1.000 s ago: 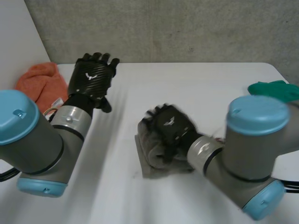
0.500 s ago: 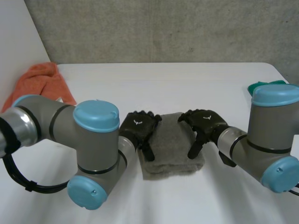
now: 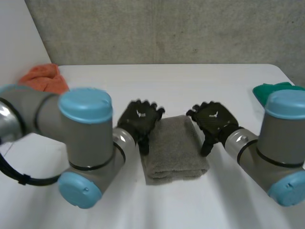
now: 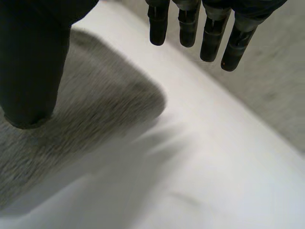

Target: Fold the laundry.

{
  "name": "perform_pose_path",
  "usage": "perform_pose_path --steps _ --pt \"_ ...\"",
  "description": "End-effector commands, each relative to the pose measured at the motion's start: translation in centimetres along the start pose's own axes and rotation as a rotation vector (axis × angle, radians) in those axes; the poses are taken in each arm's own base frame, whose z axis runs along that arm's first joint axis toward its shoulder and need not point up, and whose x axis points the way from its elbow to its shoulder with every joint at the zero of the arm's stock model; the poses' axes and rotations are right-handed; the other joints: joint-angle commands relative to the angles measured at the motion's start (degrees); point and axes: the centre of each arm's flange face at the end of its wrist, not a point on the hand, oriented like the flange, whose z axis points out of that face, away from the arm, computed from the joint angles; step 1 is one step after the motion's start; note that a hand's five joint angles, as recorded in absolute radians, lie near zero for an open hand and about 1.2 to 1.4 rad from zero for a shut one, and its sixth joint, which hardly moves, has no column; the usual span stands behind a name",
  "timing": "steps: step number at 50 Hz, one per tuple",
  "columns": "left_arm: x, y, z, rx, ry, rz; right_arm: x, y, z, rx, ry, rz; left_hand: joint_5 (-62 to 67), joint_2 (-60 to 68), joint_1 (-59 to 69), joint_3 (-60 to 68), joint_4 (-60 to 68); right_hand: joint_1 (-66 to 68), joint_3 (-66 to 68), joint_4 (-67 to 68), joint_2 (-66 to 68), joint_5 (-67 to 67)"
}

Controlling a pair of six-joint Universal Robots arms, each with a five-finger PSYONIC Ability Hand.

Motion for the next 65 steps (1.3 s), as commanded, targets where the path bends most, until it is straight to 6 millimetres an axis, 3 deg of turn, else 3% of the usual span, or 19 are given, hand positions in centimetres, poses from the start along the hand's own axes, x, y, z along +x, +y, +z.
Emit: perform_pose_path --steps 1,8,16,24,31,49,52,58,63,65 --pt "-3.0 -6.4 -2.7 0.210 0.055 -0.010 -1.5 -0.1 -3.2 0.075 0.091 -0.008 -1.9 -0.9 0.2 -1.3 -1.0 -0.4 -2.3 -3.4 -2.9 -3.8" --pt "-3.8 -7.4 -3.8 0.215 0.234 -0.023 -5.8 2.4 -5.3 0.017 -0.025 -0.018 -2.1 -1.1 0.0 -1.4 -1.2 -0.4 -2.3 -3.4 -2.9 -3.8" --pt "-4.3 -7.9 -4.1 0.206 0.274 -0.047 -7.9 4.9 -3.7 0.059 -0.038 -0.023 -2.3 -1.3 -0.1 -1.6 -1.4 -0.4 -2.3 -3.4 -2.9 -3.8" --pt "-4.1 -7.5 -4.0 0.193 0.282 -0.057 -8.0 5.8 -1.8 0.056 -0.029 -0.052 -2.4 -1.4 -0.3 -1.8 -1.5 -0.4 -2.3 -3.4 -2.9 -3.8" --pt "-4.0 -7.2 -3.9 0.181 0.287 -0.062 -8.1 6.2 -0.7 0.053 -0.033 -0.070 -2.4 -1.4 -0.3 -1.8 -1.5 13.8 11.9 10.8 11.3 10.4" --pt "-3.7 -6.6 -4.0 0.169 0.293 -0.070 -7.4 4.1 2.5 0.157 0.006 -0.082 -2.4 -1.4 -0.3 -1.8 -1.5 20.4 18.5 17.4 17.9 17.0" --pt "-3.6 -6.5 -4.0 0.166 0.296 -0.081 -7.4 4.3 3.1 0.157 0.006 -0.080 -2.4 -1.4 -0.3 -1.8 -1.5 26.6 24.7 23.6 24.1 23.2" --pt "-3.7 -6.4 -3.9 0.173 0.293 -0.099 -7.0 3.8 4.3 0.180 0.022 -0.081 -2.4 -1.4 -0.3 -1.8 -1.5 65.3 63.4 62.3 62.8 61.9" --pt "-3.6 -6.3 -3.9 0.173 0.294 -0.098 -6.3 2.8 4.7 0.209 0.041 -0.081 -2.4 -1.4 -0.3 -1.8 -1.5 69.6 67.7 66.6 67.1 66.2" --pt "-3.7 -6.3 -3.9 0.173 0.293 -0.100 -5.0 2.8 5.1 0.197 0.069 -0.081 -2.4 -1.4 -0.3 -1.8 -1.5 69.6 67.7 66.6 67.1 66.2"
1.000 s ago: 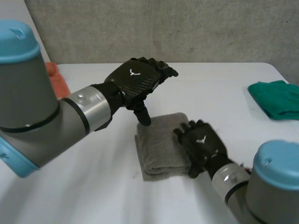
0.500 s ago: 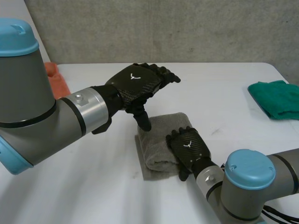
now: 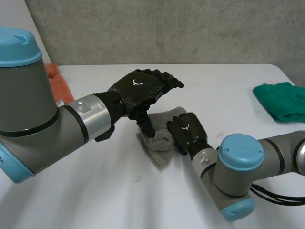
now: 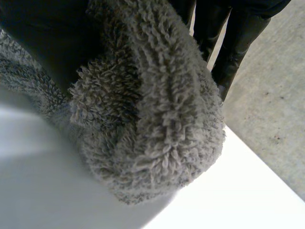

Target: Fold the laundry.

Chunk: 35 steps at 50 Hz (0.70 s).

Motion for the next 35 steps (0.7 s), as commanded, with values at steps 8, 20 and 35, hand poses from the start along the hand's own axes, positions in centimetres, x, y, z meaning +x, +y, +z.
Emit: perform_pose_path --steps 8,20,35 --pt "-0.5 -0.2 -0.2 0.009 -0.015 0.001 11.6 2.3 1.2 -0.116 0.199 -0.088 -2.4 -1.4 -0.3 -1.8 -1.5 28.4 15.6 13.1 13.6 17.3" --pt "-0.4 0.0 -0.2 0.000 -0.015 -0.005 22.1 4.7 1.6 -0.095 0.160 -0.214 -2.4 -1.4 -0.3 -1.8 -1.5 28.4 15.6 13.1 13.6 17.3" --pt "-0.7 0.1 -0.2 -0.003 -0.024 -0.007 36.3 -2.0 4.7 0.218 0.373 -0.215 -2.4 -1.4 -0.3 -1.8 -1.5 28.4 15.6 13.1 13.6 17.3"
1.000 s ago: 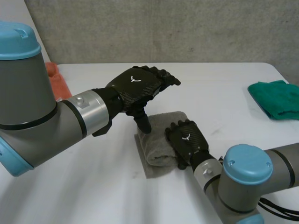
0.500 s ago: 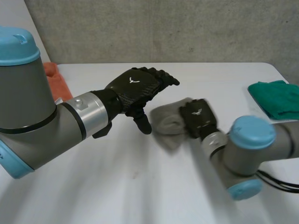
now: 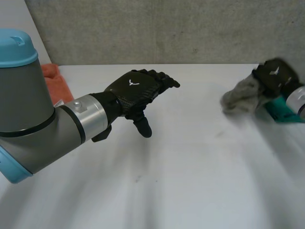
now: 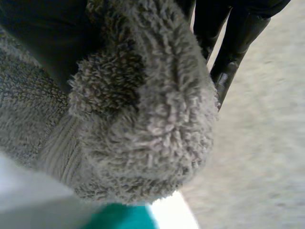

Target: Fold the laundry.

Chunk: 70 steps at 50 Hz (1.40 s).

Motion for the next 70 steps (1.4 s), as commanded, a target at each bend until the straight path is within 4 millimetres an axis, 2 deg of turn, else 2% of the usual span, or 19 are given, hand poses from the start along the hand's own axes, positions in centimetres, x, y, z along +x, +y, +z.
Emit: perform_pose_path --steps 1,6,11,16,17,24,26,29,30,31,32,33,45,53,56,57,61,65,70 --pt "-0.2 -0.1 0.0 0.004 -0.007 0.002 8.9 -2.7 3.0 0.169 0.220 0.075 -2.4 -1.4 -0.3 -1.8 -1.5 28.4 14.9 12.3 13.6 16.9" --pt "-0.1 -0.3 -0.1 0.010 -0.005 0.002 13.1 -2.4 3.8 0.275 0.298 0.151 -2.4 -1.4 -0.3 -1.8 -1.5 28.4 14.9 12.3 13.6 16.9" --pt "0.0 -0.4 0.1 0.020 -0.002 -0.014 14.2 1.3 3.6 0.252 0.320 0.143 -2.4 -1.4 -0.3 -1.8 -1.5 28.4 14.9 12.3 13.6 16.9" --pt "0.0 -0.4 0.2 0.037 -0.002 -0.044 13.2 7.1 2.6 0.169 0.266 0.185 -2.4 -1.4 -0.3 -1.8 -1.5 28.4 14.9 12.3 13.6 16.9" --pt "0.0 -0.5 0.2 0.040 -0.002 -0.047 12.7 9.3 2.0 0.129 0.251 0.194 -2.4 -1.4 -0.3 -1.8 -1.5 28.4 14.9 12.3 13.6 16.9" --pt "0.4 0.2 0.4 0.024 0.010 -0.065 10.3 17.5 -2.0 -0.060 0.199 0.105 -2.3 -1.3 -0.1 -1.6 -1.4 28.4 14.9 12.3 13.6 16.9" --pt "0.4 0.3 0.5 0.021 0.009 -0.066 10.0 19.2 -3.6 -0.110 0.190 0.099 -2.3 -1.3 -0.1 -1.6 -1.4 28.4 14.9 12.3 13.6 16.9" --pt "0.4 0.2 0.5 0.026 0.010 -0.064 9.3 19.8 -4.6 -0.146 0.169 0.140 -2.3 -1.3 -0.1 -1.6 -1.4 28.4 14.9 12.3 13.6 16.9" --pt "0.4 0.2 0.5 0.028 0.009 -0.063 9.2 19.8 -4.7 -0.151 0.164 0.147 -2.3 -1.3 -0.1 -1.6 -1.4 21.5 8.0 5.3 6.7 10.0" --pt "0.4 0.1 0.6 0.034 0.008 -0.060 9.2 19.5 -4.9 -0.163 0.159 0.156 -2.3 -1.3 -0.1 -1.6 -1.4 -0.2 -13.7 -16.4 -15.0 -11.8" --pt "0.4 0.1 0.6 0.037 0.008 -0.059 9.2 19.4 -5.0 -0.171 0.161 0.163 -2.3 -1.3 -0.1 -1.6 -1.4 -11.6 -25.1 -27.8 -26.4 -23.1" --pt "0.3 0.0 0.6 0.042 0.007 -0.058 9.4 18.6 -5.1 -0.177 0.157 0.174 -2.3 -1.3 -0.1 -1.6 -1.4 -41.6 -55.1 -57.7 -56.4 -53.1" --pt "0.4 -0.3 0.4 0.050 0.004 -0.054 13.8 9.6 -6.4 -0.202 0.187 0.186 -2.3 -1.3 -0.1 -1.6 -1.4 -41.6 -55.1 -57.7 -56.4 -53.1" --pt "0.1 -1.2 -0.3 0.071 -0.015 -0.044 14.3 -0.9 -5.1 -0.179 0.325 0.118 -2.1 -1.1 0.0 -1.4 -1.2 -41.6 -55.1 -57.7 -56.4 -53.1" --pt "-0.2 -1.9 -0.9 0.089 -0.044 -0.041 11.0 -4.0 -4.5 -0.186 0.308 0.161 -2.1 -1.1 0.0 -1.4 -1.2 -41.6 -55.1 -57.7 -56.4 -53.1" --pt "-0.5 -2.0 -1.0 0.092 -0.057 -0.039 8.8 -6.0 -4.2 -0.167 0.271 0.187 -2.3 -1.3 -0.1 -1.6 -1.4 -41.6 -55.1 -57.7 -56.4 -53.1" --pt "-2.4 -2.7 -1.8 0.109 -0.160 -0.036 3.5 -12.0 -4.7 -0.079 0.188 0.257 -2.3 -1.3 -0.1 -1.6 -1.4 -41.6 -55.1 -57.7 -56.4 -53.1" --pt "-4.7 -2.8 -2.6 0.115 -0.293 -0.037 -1.2 -15.3 -6.0 -0.041 0.142 0.377 -2.5 -1.5 -0.4 -1.8 -1.6 -41.6 -55.1 -57.7 -56.4 -53.1" --pt "-9.3 -1.4 -3.6 0.100 -0.479 -0.038 -7.1 -17.3 -7.7 -0.028 0.095 0.441 -2.5 -1.5 -0.4 -1.8 -1.6 -41.6 -55.1 -57.7 -56.4 -53.1"
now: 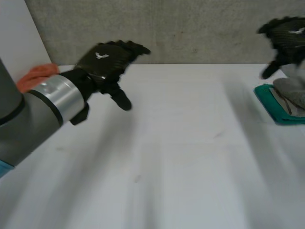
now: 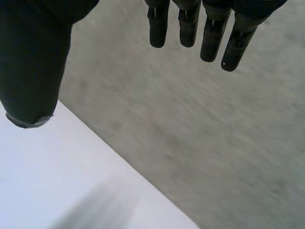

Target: Fold the laundry.

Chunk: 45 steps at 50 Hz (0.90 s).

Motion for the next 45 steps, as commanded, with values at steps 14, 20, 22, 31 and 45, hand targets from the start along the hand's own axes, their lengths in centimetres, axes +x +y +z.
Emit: perform_pose_path --steps 14,20,22,31,45 --pt "-22.3 10.7 1.2 -0.156 -0.561 0.234 -15.1 3.8 -9.1 -0.079 -0.226 0.008 -2.5 -1.5 -0.4 -1.8 -1.6 -1.7 -2.2 -3.4 -2.8 -3.8" --pt "-28.1 18.5 2.0 -0.356 -0.563 0.454 -15.3 5.5 -10.0 -0.123 -0.244 -0.012 -2.5 -1.5 -0.4 -1.8 -1.6 -1.7 -2.2 -3.4 -2.8 -3.8" --pt "-29.0 19.9 2.4 -0.381 -0.556 0.494 -15.3 5.8 -10.1 -0.129 -0.245 -0.013 -2.5 -1.5 -0.4 -1.8 -1.6 -1.7 -2.2 -3.4 -2.8 -3.8" --pt "-31.6 23.6 4.6 -0.333 -0.518 0.520 -15.5 6.6 -10.9 -0.145 -0.264 -0.014 -2.4 -1.4 -0.3 -1.8 -1.5 -1.7 -2.2 -3.4 -2.8 -3.8" --pt "-33.7 25.2 5.9 -0.325 -0.591 0.557 -15.8 6.9 -11.3 -0.148 -0.294 -0.012 67.5 68.5 69.6 68.2 68.4 -1.7 -2.2 -3.4 -2.8 -3.8"
